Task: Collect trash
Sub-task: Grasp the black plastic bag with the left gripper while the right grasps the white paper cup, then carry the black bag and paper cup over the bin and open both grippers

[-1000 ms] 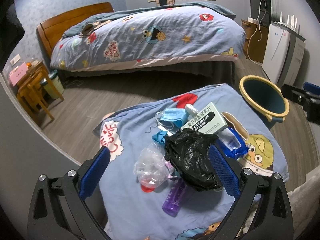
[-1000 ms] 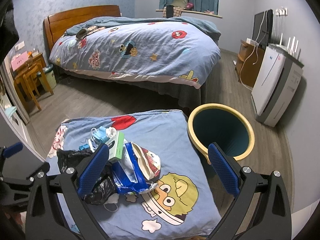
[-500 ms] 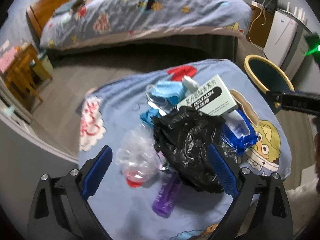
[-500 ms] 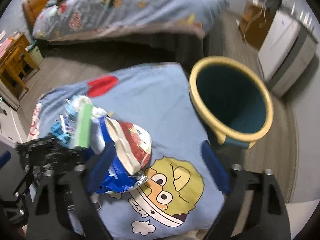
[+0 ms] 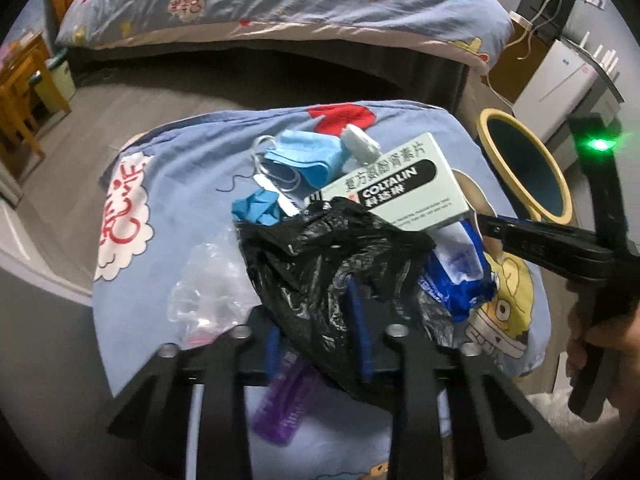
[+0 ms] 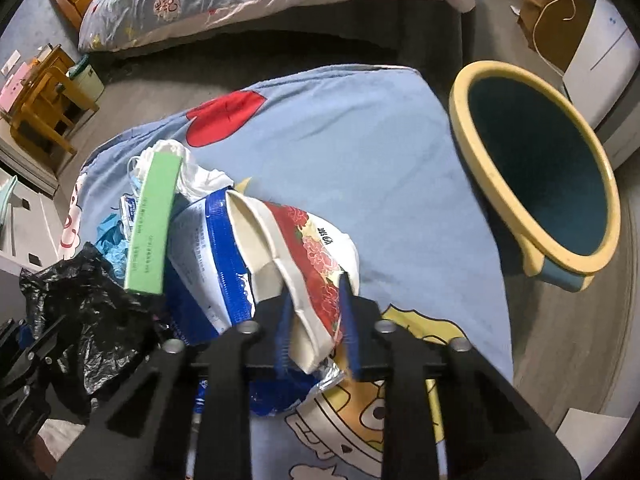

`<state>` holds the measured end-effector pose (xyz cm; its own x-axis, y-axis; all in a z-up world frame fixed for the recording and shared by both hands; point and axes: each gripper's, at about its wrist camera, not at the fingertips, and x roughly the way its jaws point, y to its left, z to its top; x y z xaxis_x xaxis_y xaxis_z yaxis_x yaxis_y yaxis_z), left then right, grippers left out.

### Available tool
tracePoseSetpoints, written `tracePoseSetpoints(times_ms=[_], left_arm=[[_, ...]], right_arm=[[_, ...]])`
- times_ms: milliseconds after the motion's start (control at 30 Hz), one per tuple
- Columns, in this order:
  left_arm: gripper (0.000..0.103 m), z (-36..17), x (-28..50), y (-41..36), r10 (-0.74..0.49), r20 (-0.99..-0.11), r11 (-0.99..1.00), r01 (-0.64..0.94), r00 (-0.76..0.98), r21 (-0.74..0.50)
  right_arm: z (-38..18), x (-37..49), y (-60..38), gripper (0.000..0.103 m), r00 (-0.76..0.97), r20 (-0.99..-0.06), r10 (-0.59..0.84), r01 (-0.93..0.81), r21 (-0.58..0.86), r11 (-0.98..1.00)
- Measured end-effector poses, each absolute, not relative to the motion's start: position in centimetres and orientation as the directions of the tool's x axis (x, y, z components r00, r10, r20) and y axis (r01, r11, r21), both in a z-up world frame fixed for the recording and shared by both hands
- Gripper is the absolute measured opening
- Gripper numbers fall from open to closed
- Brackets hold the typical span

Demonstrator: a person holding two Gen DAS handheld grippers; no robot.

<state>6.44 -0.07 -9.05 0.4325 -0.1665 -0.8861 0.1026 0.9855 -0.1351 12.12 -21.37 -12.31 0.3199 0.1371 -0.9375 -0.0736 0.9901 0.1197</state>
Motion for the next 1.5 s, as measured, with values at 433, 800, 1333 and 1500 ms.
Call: tracePoseSetpoints(times_ms=[433, 800, 1333, 1500], left_arm=[[0.009, -3.3, 5.6, -0.9, -0.143, -0.77, 0.986, 0.153, 0.622, -0.06], [0.009, 3.9, 6.5, -4.5, -0.206, -0.636, 0.973, 0.226, 0.744, -0.051], [0.009, 4.8, 13.2, -18.8, -0.383, -0.631, 0.889, 0.455, 0.674, -0.054], [0.01, 3.2, 15.7, -22.5, -0.412, -0.652, 0.866, 0.496, 0.637, -0.063]], right_arm=[[-3.2, 12.6, -23.1, 0.003, 0.546, -0.835, 0.067, -0.026, 0.063, 0.998], [6.4, 11.8, -30.0, 0.002, 0.751, -0.66, -0.022, 0.066, 0.042, 0.997], [4.3, 15.1, -43.7, 0.003, 0.734, -0.66, -0.159, 0.262, 0.06, 0.963], [2.6, 15.7, -45.2, 0.003, 0.707, -0.689, -0.158, 0.287, 0.076, 0.955]])
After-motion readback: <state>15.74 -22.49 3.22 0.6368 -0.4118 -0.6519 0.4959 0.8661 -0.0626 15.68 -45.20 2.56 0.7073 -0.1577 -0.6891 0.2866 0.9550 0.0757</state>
